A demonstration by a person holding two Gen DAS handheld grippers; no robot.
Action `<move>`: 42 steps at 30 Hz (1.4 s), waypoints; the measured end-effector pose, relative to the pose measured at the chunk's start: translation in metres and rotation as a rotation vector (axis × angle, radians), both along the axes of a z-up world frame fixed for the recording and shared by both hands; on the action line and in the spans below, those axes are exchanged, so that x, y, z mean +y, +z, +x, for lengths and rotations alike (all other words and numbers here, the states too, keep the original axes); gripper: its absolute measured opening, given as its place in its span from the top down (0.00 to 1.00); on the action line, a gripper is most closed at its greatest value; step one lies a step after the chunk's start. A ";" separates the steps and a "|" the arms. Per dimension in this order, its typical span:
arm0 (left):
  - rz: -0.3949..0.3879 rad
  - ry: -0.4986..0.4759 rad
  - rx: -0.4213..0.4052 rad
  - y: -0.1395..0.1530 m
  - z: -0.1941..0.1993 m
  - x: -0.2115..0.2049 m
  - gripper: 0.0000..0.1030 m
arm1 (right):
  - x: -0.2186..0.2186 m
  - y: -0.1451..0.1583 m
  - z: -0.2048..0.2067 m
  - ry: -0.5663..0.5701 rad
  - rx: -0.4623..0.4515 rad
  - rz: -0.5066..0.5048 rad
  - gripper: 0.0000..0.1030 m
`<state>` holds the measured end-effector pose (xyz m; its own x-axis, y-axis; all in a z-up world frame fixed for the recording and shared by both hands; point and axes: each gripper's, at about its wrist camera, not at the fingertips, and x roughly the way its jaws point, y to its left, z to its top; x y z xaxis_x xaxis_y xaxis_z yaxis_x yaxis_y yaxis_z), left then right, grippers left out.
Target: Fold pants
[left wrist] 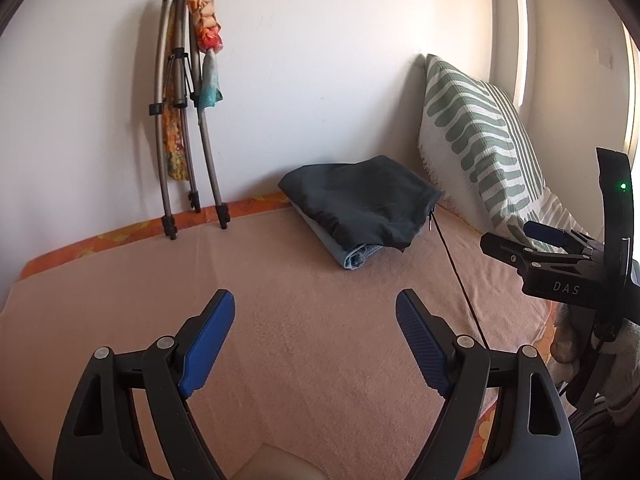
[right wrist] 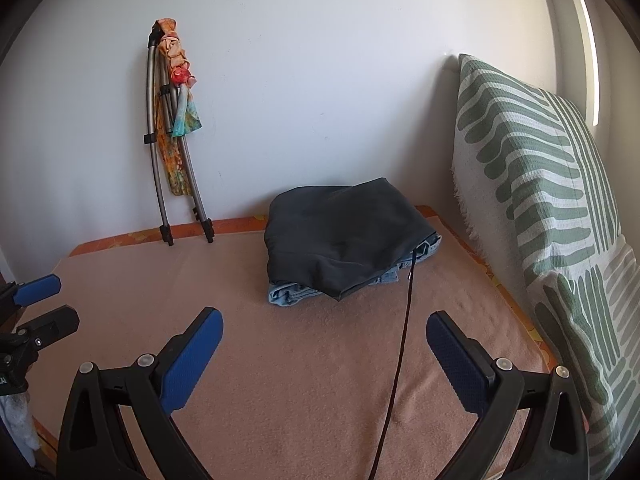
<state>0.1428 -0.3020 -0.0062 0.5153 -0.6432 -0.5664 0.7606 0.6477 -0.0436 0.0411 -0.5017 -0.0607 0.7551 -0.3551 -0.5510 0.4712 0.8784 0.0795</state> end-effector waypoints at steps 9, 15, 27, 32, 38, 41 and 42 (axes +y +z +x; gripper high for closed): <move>-0.012 0.010 0.001 0.005 -0.001 0.004 0.16 | 0.002 0.001 0.003 0.008 -0.003 -0.002 0.00; -0.015 0.012 0.005 0.005 0.000 0.005 0.15 | 0.000 0.001 0.004 0.013 -0.006 0.005 0.00; -0.011 0.015 0.017 0.004 0.002 0.003 0.06 | 0.005 0.000 0.006 0.027 -0.006 0.002 0.00; -0.018 0.022 0.006 0.005 0.000 0.004 0.02 | 0.005 -0.001 0.007 0.031 -0.007 0.008 0.00; -0.017 0.026 0.010 0.005 0.001 0.005 0.01 | 0.006 -0.001 0.007 0.032 -0.008 0.009 0.00; -0.017 0.028 0.015 0.005 0.001 0.005 0.01 | 0.007 -0.001 0.008 0.034 -0.009 0.009 0.00; -0.018 0.028 0.018 0.004 0.002 0.005 0.01 | 0.007 -0.001 0.008 0.033 -0.009 0.009 0.00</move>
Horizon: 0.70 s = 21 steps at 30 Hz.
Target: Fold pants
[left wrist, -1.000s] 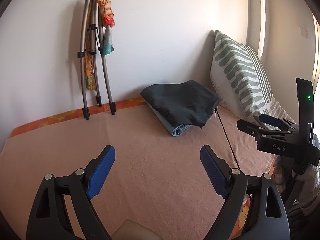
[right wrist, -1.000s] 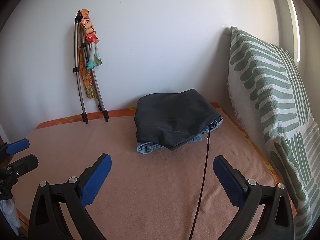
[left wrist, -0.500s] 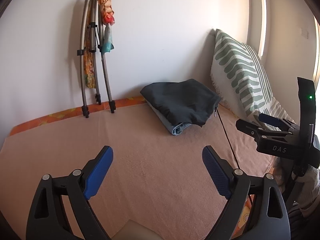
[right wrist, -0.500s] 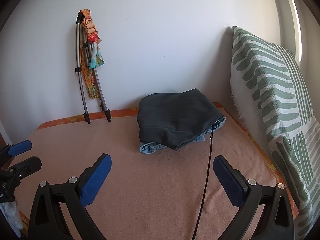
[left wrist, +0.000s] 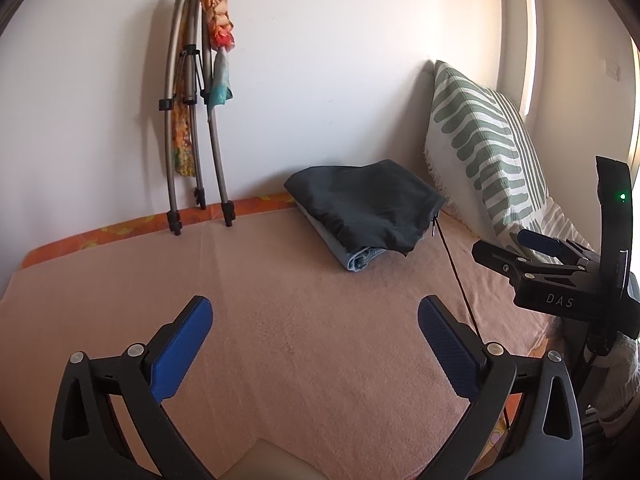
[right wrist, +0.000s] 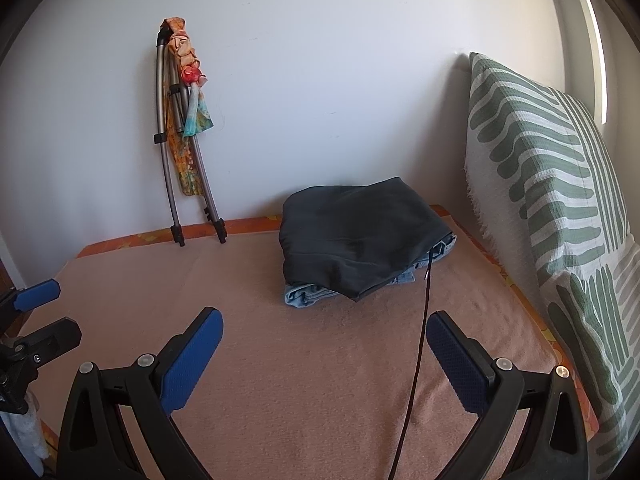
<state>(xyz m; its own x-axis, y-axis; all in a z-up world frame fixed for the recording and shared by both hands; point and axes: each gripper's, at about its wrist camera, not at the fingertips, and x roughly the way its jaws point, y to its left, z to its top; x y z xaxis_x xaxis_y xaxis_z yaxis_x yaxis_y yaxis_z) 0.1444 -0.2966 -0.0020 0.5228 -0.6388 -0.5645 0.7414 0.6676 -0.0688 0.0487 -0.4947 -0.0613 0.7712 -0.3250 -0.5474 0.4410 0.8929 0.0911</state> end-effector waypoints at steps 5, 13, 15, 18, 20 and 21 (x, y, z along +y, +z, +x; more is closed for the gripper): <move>-0.001 0.002 0.002 0.000 0.001 0.001 0.01 | 0.000 0.000 0.001 0.002 0.000 0.001 0.00; 0.000 0.002 0.004 0.000 0.002 0.001 0.01 | 0.004 0.000 0.002 0.004 0.002 0.001 0.00; 0.003 0.002 0.002 -0.001 0.002 0.001 0.01 | 0.005 -0.001 0.002 0.004 0.003 -0.001 0.00; 0.005 -0.004 -0.005 -0.002 0.001 0.000 0.01 | 0.005 -0.001 0.003 0.006 0.005 0.006 0.00; 0.011 -0.004 -0.018 -0.002 0.000 0.000 0.01 | 0.005 -0.001 0.003 0.008 0.004 0.011 0.00; 0.010 -0.003 -0.025 -0.002 -0.001 0.000 0.01 | 0.005 -0.002 0.002 0.007 0.004 0.011 0.00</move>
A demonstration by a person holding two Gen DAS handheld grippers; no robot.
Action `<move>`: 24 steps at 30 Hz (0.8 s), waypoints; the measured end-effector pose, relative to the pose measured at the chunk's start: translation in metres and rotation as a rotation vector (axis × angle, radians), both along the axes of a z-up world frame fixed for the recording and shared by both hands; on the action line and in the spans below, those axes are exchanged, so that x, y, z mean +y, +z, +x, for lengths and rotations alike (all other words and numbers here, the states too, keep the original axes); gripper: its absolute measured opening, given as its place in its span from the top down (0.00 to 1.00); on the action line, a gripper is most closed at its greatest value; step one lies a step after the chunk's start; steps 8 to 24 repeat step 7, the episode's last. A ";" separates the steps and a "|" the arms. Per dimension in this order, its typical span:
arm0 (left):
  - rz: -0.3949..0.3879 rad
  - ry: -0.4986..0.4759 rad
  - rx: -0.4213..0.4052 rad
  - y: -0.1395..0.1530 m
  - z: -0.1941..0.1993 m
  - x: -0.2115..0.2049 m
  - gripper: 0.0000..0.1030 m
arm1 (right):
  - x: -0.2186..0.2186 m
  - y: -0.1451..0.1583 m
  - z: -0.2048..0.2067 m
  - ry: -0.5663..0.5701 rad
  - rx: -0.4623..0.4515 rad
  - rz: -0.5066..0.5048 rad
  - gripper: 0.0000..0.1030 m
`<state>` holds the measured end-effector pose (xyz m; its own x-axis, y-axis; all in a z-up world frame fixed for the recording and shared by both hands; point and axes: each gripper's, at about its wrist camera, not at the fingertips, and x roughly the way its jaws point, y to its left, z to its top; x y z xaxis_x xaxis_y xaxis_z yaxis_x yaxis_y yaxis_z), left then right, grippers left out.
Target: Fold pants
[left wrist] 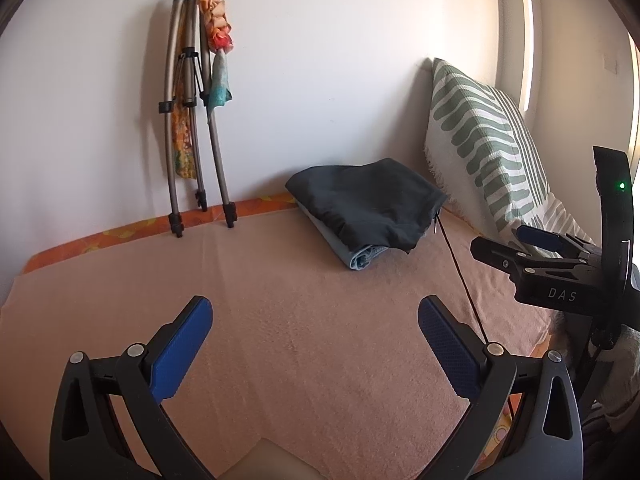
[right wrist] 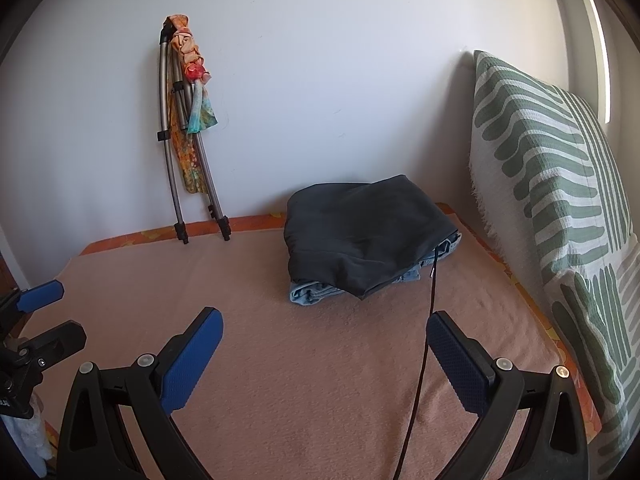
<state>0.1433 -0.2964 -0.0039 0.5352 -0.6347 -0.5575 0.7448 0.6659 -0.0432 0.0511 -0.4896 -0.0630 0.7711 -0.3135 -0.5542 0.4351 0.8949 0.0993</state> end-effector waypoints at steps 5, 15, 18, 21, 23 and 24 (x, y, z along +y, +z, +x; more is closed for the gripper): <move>-0.011 -0.009 -0.008 0.001 -0.002 0.002 0.01 | 0.001 -0.001 0.000 0.002 0.002 -0.002 0.00; -0.010 -0.015 -0.001 0.000 -0.001 0.001 0.01 | 0.001 -0.001 0.001 0.005 0.003 -0.004 0.00; -0.010 -0.015 -0.001 0.000 -0.001 0.001 0.01 | 0.001 -0.001 0.001 0.005 0.003 -0.004 0.00; -0.010 -0.015 -0.001 0.000 -0.001 0.001 0.01 | 0.001 -0.001 0.001 0.005 0.003 -0.004 0.00; -0.010 -0.015 -0.001 0.000 -0.001 0.001 0.01 | 0.001 -0.001 0.001 0.005 0.003 -0.004 0.00; -0.010 -0.015 -0.001 0.000 -0.001 0.001 0.01 | 0.001 -0.001 0.001 0.005 0.003 -0.004 0.00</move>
